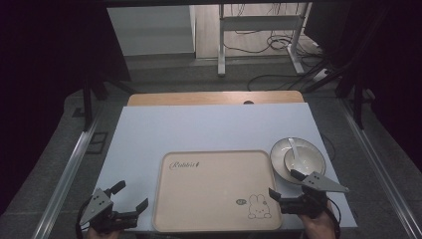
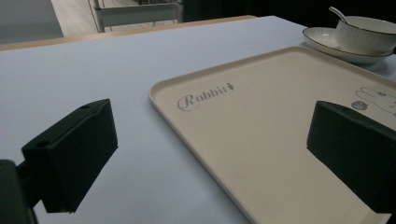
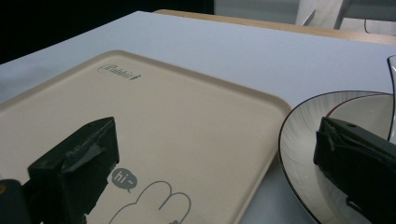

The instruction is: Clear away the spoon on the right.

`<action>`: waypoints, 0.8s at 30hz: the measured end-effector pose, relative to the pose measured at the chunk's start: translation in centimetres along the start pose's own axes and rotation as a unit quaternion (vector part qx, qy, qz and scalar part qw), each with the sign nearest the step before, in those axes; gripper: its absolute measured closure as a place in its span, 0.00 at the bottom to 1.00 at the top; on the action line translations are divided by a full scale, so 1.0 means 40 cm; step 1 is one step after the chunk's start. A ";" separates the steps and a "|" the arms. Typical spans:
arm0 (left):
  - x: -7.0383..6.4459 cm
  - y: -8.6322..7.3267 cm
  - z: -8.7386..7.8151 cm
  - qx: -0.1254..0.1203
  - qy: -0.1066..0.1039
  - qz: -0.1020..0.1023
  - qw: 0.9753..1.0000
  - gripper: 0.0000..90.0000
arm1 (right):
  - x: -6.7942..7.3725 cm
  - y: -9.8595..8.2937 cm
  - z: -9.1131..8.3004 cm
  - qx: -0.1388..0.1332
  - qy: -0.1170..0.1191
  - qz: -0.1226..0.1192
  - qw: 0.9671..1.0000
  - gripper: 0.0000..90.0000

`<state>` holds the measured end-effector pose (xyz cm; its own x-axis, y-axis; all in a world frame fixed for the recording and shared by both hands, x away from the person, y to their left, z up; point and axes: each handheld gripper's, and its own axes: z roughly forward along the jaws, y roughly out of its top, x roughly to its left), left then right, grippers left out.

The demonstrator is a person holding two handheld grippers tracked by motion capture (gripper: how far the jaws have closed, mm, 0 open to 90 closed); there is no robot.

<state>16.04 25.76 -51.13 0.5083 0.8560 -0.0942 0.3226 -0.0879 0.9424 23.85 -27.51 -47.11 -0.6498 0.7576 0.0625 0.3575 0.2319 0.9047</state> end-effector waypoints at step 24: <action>-0.005 -0.001 0.006 0.006 -0.009 0.000 1.000 0.01 | -0.029 0.032 -0.002 0.017 -0.022 -0.013 1.000 0.00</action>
<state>16.12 25.47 -51.24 0.5223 0.8470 -0.0991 0.3320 -0.0949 0.9385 25.01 -28.14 -46.00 -0.6290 0.7772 0.0192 0.3638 0.2725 0.8907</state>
